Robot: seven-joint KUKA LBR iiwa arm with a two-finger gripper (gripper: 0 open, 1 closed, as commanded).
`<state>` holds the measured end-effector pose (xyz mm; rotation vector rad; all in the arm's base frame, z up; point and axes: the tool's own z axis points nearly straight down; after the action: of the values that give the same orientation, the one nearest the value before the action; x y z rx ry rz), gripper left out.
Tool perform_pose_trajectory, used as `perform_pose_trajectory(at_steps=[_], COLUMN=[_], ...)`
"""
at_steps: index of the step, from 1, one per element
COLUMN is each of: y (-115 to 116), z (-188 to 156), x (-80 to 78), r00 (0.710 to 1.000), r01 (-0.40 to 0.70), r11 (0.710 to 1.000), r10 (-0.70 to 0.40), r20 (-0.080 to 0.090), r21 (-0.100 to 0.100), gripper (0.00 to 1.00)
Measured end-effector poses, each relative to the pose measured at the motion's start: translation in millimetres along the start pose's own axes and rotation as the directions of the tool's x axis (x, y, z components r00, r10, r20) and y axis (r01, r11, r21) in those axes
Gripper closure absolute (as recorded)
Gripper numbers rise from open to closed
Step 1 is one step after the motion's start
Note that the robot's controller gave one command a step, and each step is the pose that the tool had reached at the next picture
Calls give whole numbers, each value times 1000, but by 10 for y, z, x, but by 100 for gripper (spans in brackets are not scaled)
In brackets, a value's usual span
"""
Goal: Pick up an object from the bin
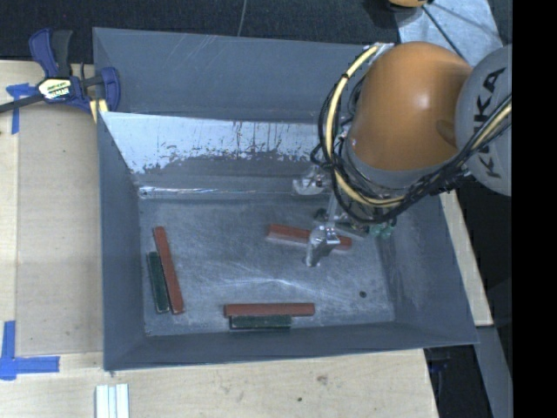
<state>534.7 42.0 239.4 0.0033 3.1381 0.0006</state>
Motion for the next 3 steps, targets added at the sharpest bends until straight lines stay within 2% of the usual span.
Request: perform_pose_trajectory(at_steps=[1, 2, 3], y=[0, -49, -465], z=[0, 368, 1614], x=[0, -41, -665], r00=[1000, 998, 959], r01=[0, 56, 282], r11=[1000, 998, 960], r10=[0, -56, -282], r20=[0, 7, 22], r21=[0, 0, 1], gripper=[0, 0, 100])
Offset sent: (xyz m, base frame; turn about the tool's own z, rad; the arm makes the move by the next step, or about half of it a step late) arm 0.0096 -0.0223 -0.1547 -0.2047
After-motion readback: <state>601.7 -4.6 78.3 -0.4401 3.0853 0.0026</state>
